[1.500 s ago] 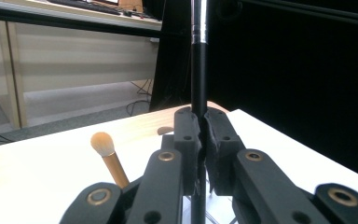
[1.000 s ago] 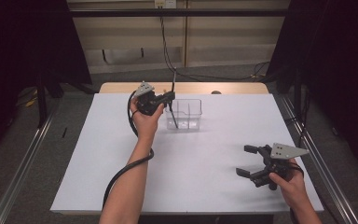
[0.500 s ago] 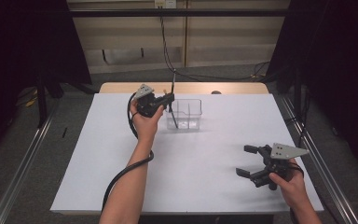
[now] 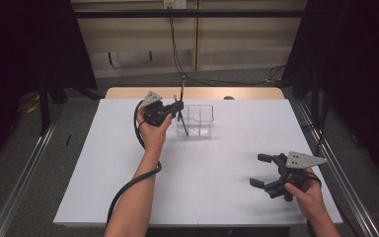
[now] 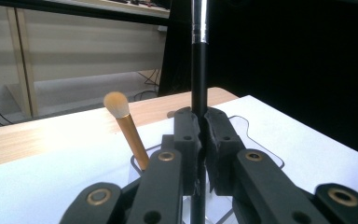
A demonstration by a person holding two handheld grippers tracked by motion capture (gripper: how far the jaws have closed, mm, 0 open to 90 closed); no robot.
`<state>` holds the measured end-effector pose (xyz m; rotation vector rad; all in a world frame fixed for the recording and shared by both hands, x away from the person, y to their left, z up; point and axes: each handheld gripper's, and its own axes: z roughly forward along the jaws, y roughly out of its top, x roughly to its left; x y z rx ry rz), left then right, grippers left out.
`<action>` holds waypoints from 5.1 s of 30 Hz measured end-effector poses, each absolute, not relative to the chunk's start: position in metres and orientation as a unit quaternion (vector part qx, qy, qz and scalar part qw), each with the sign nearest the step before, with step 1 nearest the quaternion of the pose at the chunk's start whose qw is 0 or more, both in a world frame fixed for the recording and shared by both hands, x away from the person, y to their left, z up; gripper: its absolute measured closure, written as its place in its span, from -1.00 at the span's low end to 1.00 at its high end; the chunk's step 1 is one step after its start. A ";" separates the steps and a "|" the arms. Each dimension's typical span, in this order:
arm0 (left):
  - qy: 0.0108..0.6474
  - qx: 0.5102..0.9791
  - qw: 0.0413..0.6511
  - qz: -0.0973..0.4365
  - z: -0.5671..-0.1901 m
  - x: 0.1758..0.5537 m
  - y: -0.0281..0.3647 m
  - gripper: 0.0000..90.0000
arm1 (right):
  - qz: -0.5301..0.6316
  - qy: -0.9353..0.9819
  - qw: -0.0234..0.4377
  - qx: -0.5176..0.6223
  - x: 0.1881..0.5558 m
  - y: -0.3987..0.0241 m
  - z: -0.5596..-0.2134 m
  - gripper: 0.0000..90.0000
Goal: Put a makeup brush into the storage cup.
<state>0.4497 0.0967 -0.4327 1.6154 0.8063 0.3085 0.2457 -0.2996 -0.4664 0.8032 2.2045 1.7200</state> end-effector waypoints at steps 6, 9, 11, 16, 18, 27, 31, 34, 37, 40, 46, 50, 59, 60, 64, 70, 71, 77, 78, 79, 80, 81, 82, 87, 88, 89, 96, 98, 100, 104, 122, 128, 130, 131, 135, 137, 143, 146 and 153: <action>0.347 0.701 0.609 0.135 -0.432 0.448 0.098 0.87 | 0.587 0.752 0.117 0.275 0.246 -0.300 -0.466 -0.90; 0.346 0.703 0.606 0.136 -0.432 0.447 0.099 0.87 | 0.587 0.752 0.117 0.275 0.246 -0.300 -0.466 -0.90; 0.345 0.704 0.606 0.138 -0.432 0.447 0.100 0.87 | 0.587 0.752 0.118 0.275 0.246 -0.300 -0.466 -0.91; 0.344 0.705 0.604 0.140 -0.431 0.445 0.101 0.87 | 0.588 0.752 0.117 0.273 0.246 -0.299 -0.466 -0.91; 0.344 0.706 0.603 0.141 -0.430 0.444 0.102 0.87 | 0.588 0.752 0.117 0.274 0.246 -0.299 -0.466 -0.91; 0.346 0.711 0.596 0.139 -0.435 0.441 0.105 0.86 | 0.586 0.754 0.116 0.273 0.246 -0.298 -0.466 -0.91; 0.349 0.711 0.595 0.138 -0.437 0.441 0.105 0.86 | 0.587 0.754 0.116 0.272 0.246 -0.298 -0.466 -0.91; 0.349 0.713 0.593 0.135 -0.439 0.441 0.105 0.86 | 0.586 0.754 0.115 0.273 0.246 -0.298 -0.466 -0.91; 0.350 0.715 0.591 0.134 -0.440 0.440 0.104 0.86 | 0.586 0.755 0.115 0.272 0.246 -0.297 -0.466 -0.91; 0.348 0.717 0.589 0.133 -0.441 0.440 0.104 0.86 | 0.586 0.754 0.116 0.272 0.246 -0.297 -0.466 -0.91; 0.348 0.721 0.584 0.132 -0.443 0.440 0.102 0.86 | 0.586 0.754 0.115 0.272 0.246 -0.298 -0.466 -0.91; 0.349 0.722 0.583 0.131 -0.444 0.440 0.102 0.86 | 0.586 0.755 0.115 0.271 0.246 -0.298 -0.466 -0.91; 0.344 0.725 0.582 0.131 -0.443 0.439 0.103 0.82 | 0.587 0.754 0.116 0.271 0.246 -0.297 -0.466 -0.91; 0.343 0.725 0.583 0.129 -0.442 0.439 0.103 0.78 | 0.587 0.754 0.116 0.271 0.246 -0.297 -0.466 -0.91; 0.336 0.723 0.589 0.129 -0.440 0.438 0.105 0.59 | 0.586 0.755 0.116 0.271 0.246 -0.297 -0.466 -0.91; 0.331 0.720 0.596 0.126 -0.437 0.437 0.106 0.35 | 0.586 0.755 0.116 0.270 0.246 -0.297 -0.466 -0.91; 0.331 0.720 0.597 0.125 -0.437 0.437 0.106 0.31 | 0.586 0.755 0.116 0.270 0.246 -0.296 -0.466 -0.91; 0.332 0.724 0.593 0.123 -0.436 0.435 0.107 0.11 | 0.586 0.755 0.116 0.269 0.246 -0.296 -0.466 -0.91; 0.331 0.725 0.591 0.121 -0.436 0.434 0.107 0.08 | 0.586 0.755 0.116 0.270 0.246 -0.296 -0.466 -0.91; 0.329 0.727 0.590 0.123 -0.436 0.434 0.107 0.04 | 0.586 0.755 0.117 0.270 0.246 -0.296 -0.466 -0.91; 0.327 0.726 0.592 0.125 -0.436 0.433 0.108 0.01 | 0.586 0.755 0.117 0.270 0.246 -0.296 -0.466 -0.91; 0.325 0.726 0.593 0.126 -0.436 0.433 0.108 -0.02 | 0.585 0.756 0.118 0.270 0.246 -0.296 -0.466 -0.91; 0.325 0.727 0.592 0.126 -0.435 0.432 0.109 -0.02 | 0.585 0.756 0.119 0.271 0.246 -0.296 -0.466 -0.91; 0.327 0.725 0.593 0.125 -0.435 0.430 0.112 -0.14 | 0.584 0.755 0.121 0.272 0.246 -0.295 -0.466 -0.91; 0.324 0.724 0.596 0.124 -0.435 0.429 0.113 -0.14 | 0.584 0.755 0.121 0.272 0.246 -0.295 -0.466 -0.91; 0.323 0.725 0.595 0.128 -0.435 0.429 0.113 -0.16 | 0.584 0.756 0.121 0.272 0.246 -0.295 -0.466 -0.91; 0.323 0.721 0.601 0.123 -0.434 0.424 0.116 -0.47 | 0.582 0.757 0.120 0.271 0.247 -0.293 -0.466 -0.92; 0.318 0.720 0.605 0.121 -0.432 0.422 0.117 -0.51 | 0.582 0.756 0.124 0.273 0.246 -0.293 -0.466 -0.92; 0.315 0.720 0.606 0.123 -0.431 0.419 0.117 -0.57 | 0.581 0.757 0.125 0.273 0.246 -0.293 -0.466 -0.92; 0.311 0.720 0.609 0.120 -0.429 0.415 0.117 -0.70 | 0.581 0.755 0.130 0.275 0.245 -0.293 -0.465 -0.92; 0.293 0.725 0.615 0.100 -0.431 0.402 0.123 -0.96 | 0.583 0.749 0.138 0.281 0.244 -0.291 -0.464 -0.93; 0.283 0.727 0.618 0.101 -0.431 0.395 0.126 -1.00 | 0.583 0.746 0.144 0.288 0.244 -0.290 -0.464 -0.93; 0.278 0.730 0.617 0.100 -0.432 0.393 0.128 -1.00 | 0.584 0.745 0.147 0.288 0.244 -0.289 -0.464 -0.93; 0.277 0.729 0.618 0.100 -0.432 0.392 0.129 -1.00 | 0.584 0.745 0.147 0.287 0.244 -0.289 -0.464 -0.93; 0.274 0.731 0.617 0.099 -0.433 0.388 0.132 -1.00 | 0.582 0.746 0.146 0.289 0.244 -0.288 -0.465 -0.93; 0.270 0.731 0.619 0.098 -0.434 0.385 0.133 -1.00 | 0.582 0.746 0.146 0.290 0.244 -0.288 -0.466 -0.93; 0.262 0.730 0.624 0.094 -0.435 0.377 0.140 -1.00 | 0.582 0.746 0.146 0.289 0.244 -0.288 -0.466 -0.93; 0.260 0.729 0.626 0.094 -0.435 0.374 0.143 -1.00 | 0.583 0.745 0.147 0.289 0.244 -0.288 -0.466 -0.93; 0.252 0.732 0.626 0.093 -0.438 0.366 0.151 -1.00 | 0.585 0.743 0.150 0.290 0.243 -0.289 -0.465 -0.93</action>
